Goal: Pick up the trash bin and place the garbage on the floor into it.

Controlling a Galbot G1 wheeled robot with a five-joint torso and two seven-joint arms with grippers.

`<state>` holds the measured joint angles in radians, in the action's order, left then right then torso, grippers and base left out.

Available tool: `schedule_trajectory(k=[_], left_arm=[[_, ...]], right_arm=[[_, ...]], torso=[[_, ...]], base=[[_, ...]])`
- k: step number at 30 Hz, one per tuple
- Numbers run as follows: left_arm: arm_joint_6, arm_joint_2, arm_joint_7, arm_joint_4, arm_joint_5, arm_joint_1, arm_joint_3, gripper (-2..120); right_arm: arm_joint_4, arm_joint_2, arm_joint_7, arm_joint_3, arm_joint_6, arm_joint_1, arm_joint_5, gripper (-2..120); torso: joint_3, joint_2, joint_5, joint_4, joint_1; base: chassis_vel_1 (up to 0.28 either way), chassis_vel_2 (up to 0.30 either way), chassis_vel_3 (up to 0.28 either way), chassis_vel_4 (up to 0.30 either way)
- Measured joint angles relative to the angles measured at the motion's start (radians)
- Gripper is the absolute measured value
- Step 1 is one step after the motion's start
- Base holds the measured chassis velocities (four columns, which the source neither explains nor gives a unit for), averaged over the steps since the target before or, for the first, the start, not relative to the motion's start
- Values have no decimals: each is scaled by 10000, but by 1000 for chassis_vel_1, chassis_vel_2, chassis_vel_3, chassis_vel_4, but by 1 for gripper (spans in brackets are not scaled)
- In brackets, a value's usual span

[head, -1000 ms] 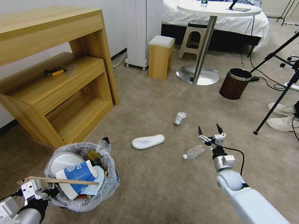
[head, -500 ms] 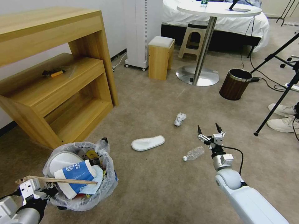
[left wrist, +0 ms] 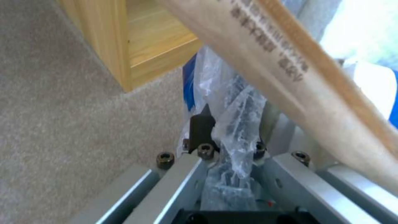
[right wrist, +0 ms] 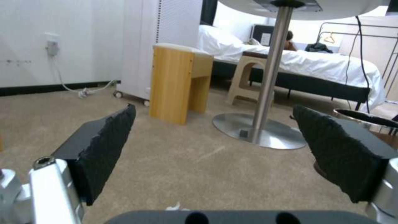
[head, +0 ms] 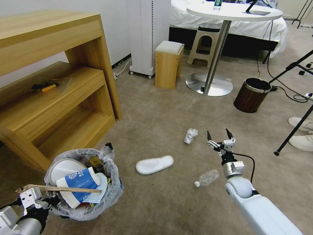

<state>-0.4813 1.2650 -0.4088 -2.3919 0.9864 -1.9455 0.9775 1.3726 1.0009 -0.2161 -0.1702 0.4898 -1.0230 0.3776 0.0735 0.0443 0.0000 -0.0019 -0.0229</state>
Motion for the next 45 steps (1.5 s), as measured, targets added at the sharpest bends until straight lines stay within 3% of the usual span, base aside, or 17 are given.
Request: schedule_trajectory(k=[21,27,45], left_arm=[[3,33,9,-14,-55,-35,-10,0],[-237,102,-205,-115,316,-62,-83,0],[-529,-179,-382,42,941,-115,58,0]], right_arm=[[-113,-173,151,86,178,-19,-70,99],[-238,-562,579,529,358,-81,659,100],[-793,-1212,1751,852,1012,-403,418,100]], torso=[[-2,0,2,0,3],[-2,0,1,-1,2],[-2,0,-1,0,3]], base=[[-83,83,73,-77],[-36,24,30,-41],[0,0,0,0]])
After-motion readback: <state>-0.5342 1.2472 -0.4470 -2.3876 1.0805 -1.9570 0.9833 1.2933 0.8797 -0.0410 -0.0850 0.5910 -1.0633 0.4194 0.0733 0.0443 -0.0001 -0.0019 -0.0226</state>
